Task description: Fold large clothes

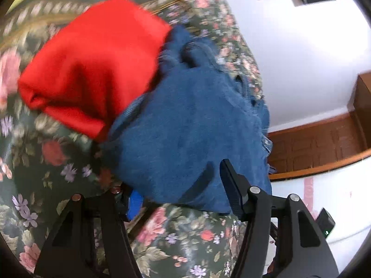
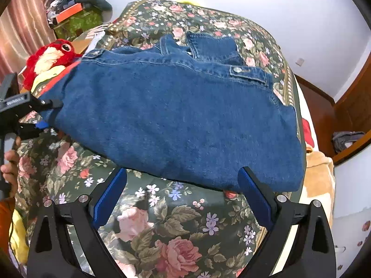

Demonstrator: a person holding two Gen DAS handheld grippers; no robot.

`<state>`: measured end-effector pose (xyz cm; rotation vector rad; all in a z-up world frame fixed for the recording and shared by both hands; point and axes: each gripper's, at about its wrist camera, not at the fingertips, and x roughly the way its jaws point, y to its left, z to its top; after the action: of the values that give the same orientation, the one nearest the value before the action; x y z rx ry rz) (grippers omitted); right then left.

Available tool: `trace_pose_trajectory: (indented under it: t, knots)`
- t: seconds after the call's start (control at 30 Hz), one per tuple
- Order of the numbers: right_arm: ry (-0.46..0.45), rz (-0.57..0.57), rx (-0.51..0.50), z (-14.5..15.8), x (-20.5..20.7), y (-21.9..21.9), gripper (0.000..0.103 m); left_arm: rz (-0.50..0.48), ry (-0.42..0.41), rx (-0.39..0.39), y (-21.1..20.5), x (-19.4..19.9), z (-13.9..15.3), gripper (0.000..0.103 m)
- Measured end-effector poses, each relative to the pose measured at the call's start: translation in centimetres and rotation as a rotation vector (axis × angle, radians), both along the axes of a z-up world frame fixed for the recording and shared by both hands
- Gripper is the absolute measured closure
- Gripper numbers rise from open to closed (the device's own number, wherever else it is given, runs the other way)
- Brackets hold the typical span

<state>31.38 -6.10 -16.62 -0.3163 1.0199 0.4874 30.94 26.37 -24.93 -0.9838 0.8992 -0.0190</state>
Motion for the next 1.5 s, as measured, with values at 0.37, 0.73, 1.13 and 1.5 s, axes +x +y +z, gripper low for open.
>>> trace_pose_trajectory:
  t: [0.37, 0.73, 1.13, 1.5]
  knots:
    - [0.038, -0.036, 0.047, -1.1, 2.2, -0.2, 0.008, -0.113, -0.151, 0.346, -3.7, 2.0, 6.4, 0.055]
    - [0.092, -0.04, 0.038, -3.7, 3.3, -0.1, 0.008, -0.026, -0.021, 0.244, -0.5, 3.5, -0.2, 0.055]
    - [0.054, -0.048, 0.041, -1.9, 3.8, 1.2, 0.008, -0.047, -0.099, 0.397, -2.9, 5.2, 6.5, 0.089]
    - [0.018, 0.014, 0.1, -0.2, 4.6, 6.8, 0.007, -0.041, -0.327, 0.534, -4.3, 1.9, 16.9, 0.09]
